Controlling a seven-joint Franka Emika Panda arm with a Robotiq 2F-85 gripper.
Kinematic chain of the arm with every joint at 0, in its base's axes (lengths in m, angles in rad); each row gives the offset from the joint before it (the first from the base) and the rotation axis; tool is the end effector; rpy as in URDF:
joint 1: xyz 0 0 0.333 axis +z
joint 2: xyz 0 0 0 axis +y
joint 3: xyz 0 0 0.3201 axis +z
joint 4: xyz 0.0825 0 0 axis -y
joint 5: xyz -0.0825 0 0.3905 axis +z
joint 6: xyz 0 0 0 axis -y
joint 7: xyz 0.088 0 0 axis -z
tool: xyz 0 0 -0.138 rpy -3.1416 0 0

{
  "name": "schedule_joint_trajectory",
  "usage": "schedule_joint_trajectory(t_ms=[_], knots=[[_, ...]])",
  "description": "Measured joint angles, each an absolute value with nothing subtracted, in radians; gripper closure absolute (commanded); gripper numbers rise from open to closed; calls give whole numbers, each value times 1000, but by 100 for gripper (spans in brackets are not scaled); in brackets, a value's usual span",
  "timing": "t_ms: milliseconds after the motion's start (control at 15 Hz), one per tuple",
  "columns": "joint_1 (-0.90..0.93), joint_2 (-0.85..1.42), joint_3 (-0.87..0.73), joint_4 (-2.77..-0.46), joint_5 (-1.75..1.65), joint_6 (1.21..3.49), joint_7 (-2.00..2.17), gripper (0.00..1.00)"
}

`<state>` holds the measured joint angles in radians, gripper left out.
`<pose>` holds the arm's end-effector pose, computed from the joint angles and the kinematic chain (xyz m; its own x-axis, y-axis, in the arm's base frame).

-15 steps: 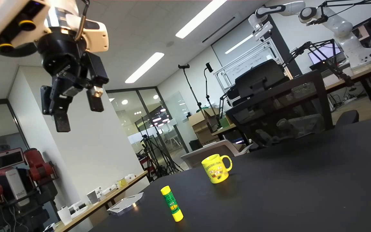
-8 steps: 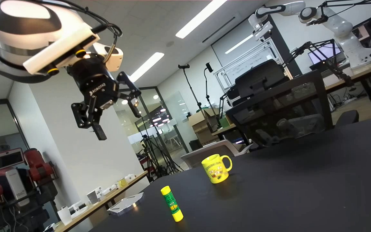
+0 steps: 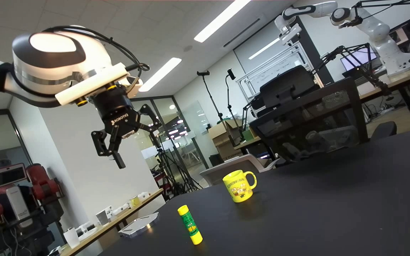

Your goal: Pick the bottle on the table and put it in the mug

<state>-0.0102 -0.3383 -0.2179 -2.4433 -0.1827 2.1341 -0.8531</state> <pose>0.4288 -0.1117 0.3958 0.7441 0.6662 -0.0500 0.6680 -0.7407 0.0715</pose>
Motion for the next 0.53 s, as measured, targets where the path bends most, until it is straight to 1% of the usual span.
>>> schedule_joint_trajectory(t_ms=[533], knots=[[-20, -337, -216, -2444, -182, 2148, -852, 0]])
